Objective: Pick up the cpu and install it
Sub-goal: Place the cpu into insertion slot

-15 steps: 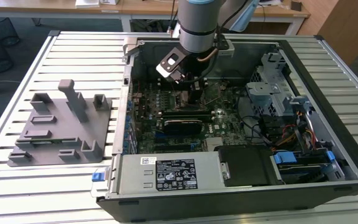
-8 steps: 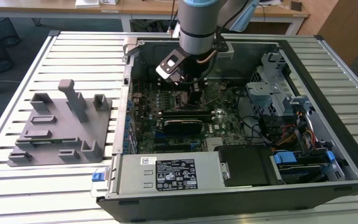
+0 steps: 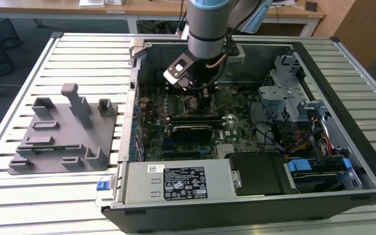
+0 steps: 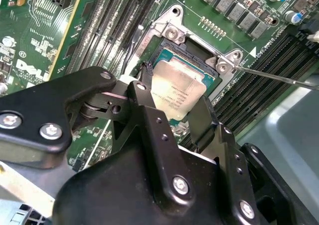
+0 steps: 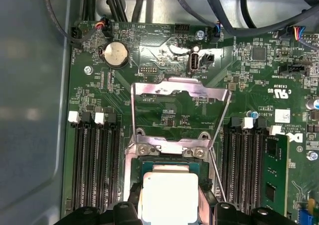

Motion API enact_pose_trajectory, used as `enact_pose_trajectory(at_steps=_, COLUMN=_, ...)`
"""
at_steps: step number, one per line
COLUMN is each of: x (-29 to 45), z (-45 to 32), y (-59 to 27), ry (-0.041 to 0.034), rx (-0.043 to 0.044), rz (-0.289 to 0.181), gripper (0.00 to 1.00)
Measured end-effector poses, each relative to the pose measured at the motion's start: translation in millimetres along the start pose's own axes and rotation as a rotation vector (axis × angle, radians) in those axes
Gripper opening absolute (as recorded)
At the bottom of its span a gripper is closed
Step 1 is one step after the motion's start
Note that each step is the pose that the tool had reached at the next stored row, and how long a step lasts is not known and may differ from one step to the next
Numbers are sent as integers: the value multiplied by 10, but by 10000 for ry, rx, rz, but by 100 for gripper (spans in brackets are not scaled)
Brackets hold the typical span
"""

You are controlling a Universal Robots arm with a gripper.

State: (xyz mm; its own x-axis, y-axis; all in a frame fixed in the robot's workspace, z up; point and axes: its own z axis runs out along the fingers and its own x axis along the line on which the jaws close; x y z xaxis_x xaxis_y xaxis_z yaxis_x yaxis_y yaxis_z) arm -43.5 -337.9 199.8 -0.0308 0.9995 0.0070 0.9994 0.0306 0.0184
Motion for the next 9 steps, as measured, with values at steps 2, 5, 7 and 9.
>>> enact_pose_trajectory(at_steps=2, x=0, z=13, y=-2, ry=1, rx=0, rz=4, gripper=53)
enact_pose_trajectory(at_steps=5, x=0, z=28, y=-5, ry=1, rx=0, rz=68, gripper=53)
enact_pose_trajectory(at_steps=7, x=0, z=35, y=-5, ry=0, rx=1, rz=80, gripper=53)
enact_pose_trajectory(at_steps=9, x=0, z=41, y=-6, ry=1, rx=0, rz=81, gripper=53)
